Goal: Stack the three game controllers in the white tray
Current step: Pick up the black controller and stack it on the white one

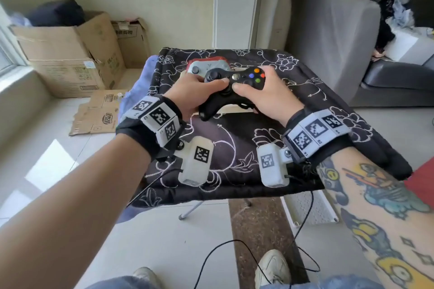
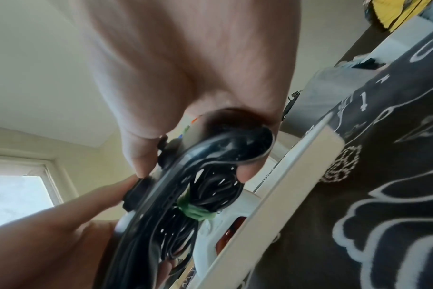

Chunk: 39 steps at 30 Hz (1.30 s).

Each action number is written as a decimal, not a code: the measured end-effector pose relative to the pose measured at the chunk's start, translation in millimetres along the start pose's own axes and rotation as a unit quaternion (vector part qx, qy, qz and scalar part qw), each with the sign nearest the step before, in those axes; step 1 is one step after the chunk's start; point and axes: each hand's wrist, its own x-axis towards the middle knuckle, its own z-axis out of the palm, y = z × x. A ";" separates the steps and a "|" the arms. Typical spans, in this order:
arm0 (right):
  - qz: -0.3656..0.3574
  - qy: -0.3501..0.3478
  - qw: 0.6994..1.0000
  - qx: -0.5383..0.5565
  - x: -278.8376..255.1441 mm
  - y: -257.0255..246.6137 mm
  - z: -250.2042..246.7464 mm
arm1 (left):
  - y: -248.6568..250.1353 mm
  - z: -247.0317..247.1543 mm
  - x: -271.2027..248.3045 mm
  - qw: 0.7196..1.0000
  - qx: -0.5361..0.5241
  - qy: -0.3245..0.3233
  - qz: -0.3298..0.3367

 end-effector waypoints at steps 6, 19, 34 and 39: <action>0.043 -0.053 0.996 0.056 35.0 -18.6 28.9 | 0.1 -28.2 32.0 0.999 0.002 0.034 0.021; 0.047 -0.060 0.997 0.034 69.2 -4.3 50.1 | -29.0 -32.8 73.2 0.993 0.102 0.054 0.028; 0.010 -0.061 0.997 -0.042 67.3 -6.5 52.8 | -22.5 -33.1 80.0 0.972 0.215 0.042 0.082; -0.005 -0.050 0.998 -0.038 71.3 -7.0 53.4 | -22.6 -36.0 80.7 0.973 0.208 0.033 0.095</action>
